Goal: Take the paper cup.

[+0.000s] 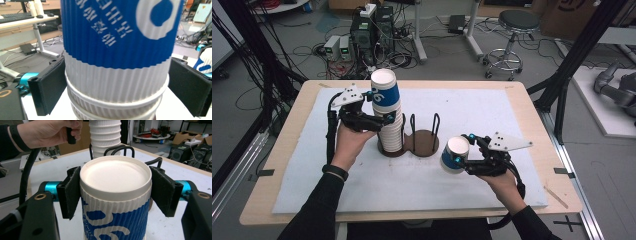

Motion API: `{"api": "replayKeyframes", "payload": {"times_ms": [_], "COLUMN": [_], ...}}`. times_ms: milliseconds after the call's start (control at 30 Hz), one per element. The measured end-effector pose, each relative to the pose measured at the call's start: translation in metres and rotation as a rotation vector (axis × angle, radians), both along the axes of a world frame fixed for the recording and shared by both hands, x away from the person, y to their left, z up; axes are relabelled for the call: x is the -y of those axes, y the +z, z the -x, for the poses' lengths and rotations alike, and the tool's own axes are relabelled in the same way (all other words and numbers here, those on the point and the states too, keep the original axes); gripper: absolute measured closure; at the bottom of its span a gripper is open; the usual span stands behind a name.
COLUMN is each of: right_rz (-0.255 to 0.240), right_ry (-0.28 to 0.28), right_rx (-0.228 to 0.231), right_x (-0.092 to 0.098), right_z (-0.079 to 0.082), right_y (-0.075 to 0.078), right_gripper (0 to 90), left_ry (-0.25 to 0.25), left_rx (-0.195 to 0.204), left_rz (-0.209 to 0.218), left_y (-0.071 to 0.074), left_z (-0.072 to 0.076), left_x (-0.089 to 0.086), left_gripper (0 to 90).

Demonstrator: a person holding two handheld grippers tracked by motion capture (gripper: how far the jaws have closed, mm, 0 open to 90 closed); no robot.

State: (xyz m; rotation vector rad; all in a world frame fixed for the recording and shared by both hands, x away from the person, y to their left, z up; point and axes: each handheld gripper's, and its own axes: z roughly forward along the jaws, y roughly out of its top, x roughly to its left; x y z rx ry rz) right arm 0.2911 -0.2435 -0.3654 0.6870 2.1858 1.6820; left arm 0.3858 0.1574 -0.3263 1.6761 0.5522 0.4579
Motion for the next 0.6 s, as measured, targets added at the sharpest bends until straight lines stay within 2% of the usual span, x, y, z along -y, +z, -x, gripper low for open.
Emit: {"api": "replayKeyframes", "payload": {"times_ms": [167, 333, 600], "right_rz": [-0.002, -0.001, 0.001], "right_ry": [0.003, -0.006, -0.012], "right_rx": [0.005, 0.001, -0.004], "right_x": [0.001, 0.003, 0.004], "right_z": [0.0, -0.001, -0.002], "right_y": [0.0, 0.0, -0.002], "right_gripper": [30.6, 30.6, 30.6], "left_ry": [0.034, 0.028, 0.042], "left_rx": [0.012, 0.018, 0.043], "left_rz": [-0.012, 0.013, 0.007], "left_y": [0.004, 0.002, -0.012], "left_z": [0.008, 0.017, 0.049], "left_x": [-0.009, -0.02, -0.027], "left_gripper": [7.0, 7.0, 7.0]}}
